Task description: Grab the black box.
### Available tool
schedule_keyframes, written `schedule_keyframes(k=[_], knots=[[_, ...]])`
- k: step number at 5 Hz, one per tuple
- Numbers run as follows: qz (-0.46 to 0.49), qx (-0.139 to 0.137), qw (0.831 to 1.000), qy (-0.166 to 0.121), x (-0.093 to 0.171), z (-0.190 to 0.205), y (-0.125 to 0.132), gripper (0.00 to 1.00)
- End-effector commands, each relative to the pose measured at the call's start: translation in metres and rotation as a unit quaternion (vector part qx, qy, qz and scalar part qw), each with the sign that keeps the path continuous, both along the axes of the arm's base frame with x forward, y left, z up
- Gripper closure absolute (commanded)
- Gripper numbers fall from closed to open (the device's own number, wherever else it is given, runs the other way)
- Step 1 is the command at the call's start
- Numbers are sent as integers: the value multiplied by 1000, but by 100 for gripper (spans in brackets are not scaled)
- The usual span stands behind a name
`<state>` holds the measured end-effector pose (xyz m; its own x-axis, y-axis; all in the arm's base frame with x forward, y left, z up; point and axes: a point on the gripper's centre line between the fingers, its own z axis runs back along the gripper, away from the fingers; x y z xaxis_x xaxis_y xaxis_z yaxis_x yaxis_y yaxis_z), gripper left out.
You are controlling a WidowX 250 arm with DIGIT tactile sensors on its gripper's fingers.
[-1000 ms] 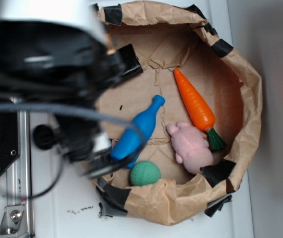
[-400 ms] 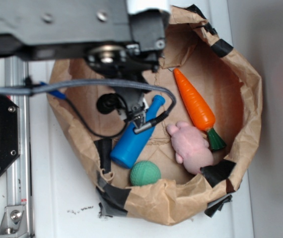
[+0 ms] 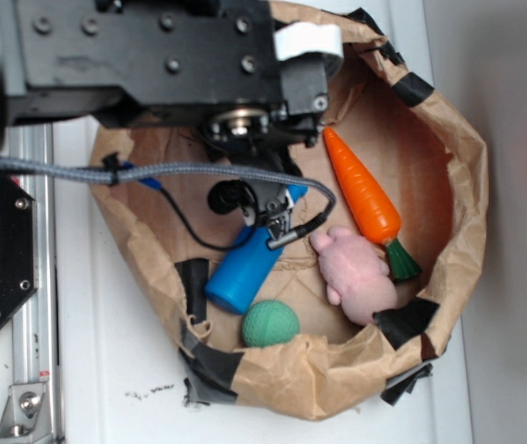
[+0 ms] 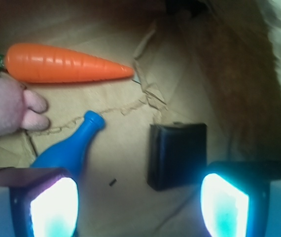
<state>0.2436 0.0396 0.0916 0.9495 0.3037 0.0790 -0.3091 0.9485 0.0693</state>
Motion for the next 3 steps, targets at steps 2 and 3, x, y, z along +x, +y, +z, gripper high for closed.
schedule_keyframes(k=[2,3], knots=[[-27,22,999,-22,-13,-2,28,0],[-62,20,997,-27,-18,-7,36,0]])
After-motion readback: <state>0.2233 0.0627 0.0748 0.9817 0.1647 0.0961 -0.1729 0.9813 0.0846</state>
